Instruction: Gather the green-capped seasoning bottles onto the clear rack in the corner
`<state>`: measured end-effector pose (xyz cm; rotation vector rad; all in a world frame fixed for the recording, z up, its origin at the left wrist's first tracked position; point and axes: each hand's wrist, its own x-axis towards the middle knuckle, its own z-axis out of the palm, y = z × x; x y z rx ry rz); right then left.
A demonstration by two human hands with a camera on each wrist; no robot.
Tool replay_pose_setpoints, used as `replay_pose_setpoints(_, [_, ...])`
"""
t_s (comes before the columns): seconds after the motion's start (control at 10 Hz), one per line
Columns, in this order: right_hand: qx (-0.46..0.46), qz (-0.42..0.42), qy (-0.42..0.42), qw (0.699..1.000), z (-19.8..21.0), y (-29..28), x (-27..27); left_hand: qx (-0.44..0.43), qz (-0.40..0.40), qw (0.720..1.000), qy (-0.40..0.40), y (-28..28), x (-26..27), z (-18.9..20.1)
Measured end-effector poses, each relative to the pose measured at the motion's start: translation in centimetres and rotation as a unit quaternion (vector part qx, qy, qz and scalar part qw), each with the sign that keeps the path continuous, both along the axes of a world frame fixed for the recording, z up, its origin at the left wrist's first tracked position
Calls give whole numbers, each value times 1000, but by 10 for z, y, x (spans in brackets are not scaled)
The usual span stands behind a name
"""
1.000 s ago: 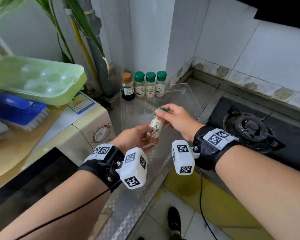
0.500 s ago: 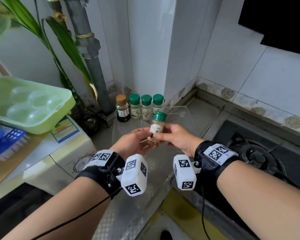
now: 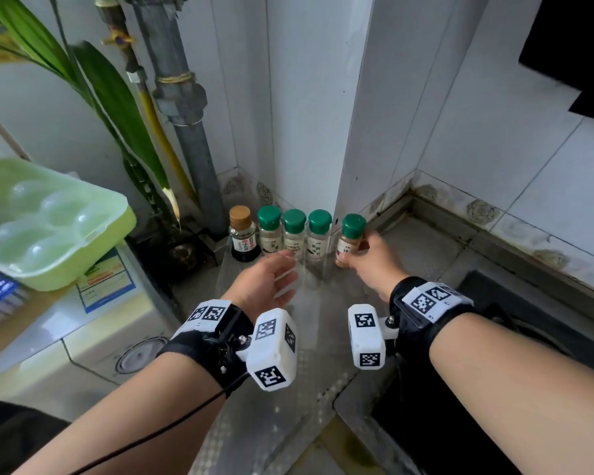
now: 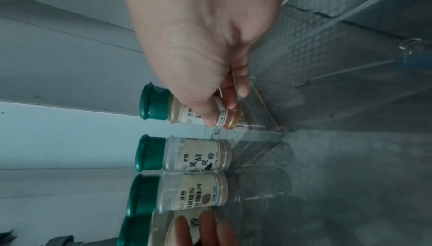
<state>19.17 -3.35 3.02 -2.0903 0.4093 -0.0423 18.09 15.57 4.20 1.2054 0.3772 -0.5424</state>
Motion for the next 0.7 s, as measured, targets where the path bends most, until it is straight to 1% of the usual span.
replay_pose_setpoints(0.2, [-10,20,-6,1000,-8,2,15,11,6,1000,2,-1,8,-8])
replay_pose_setpoints(0.4, [-30,25,-6,999,-7,4,18,13,1,1000,9,2,11,-10])
replay_pose_setpoints(0.5, [-20,25,0,999,-7,5,16,12,1,1000,10,4,12,-10])
replay_pose_setpoints(0.6, [-13,20,-9,1000,-8,4,12,9,-11,1000,11,6,10,-10])
replay_pose_setpoints(0.7, [10,-11,-14,1000,-10,4,6,22,0,1000,4,9,10,-14])
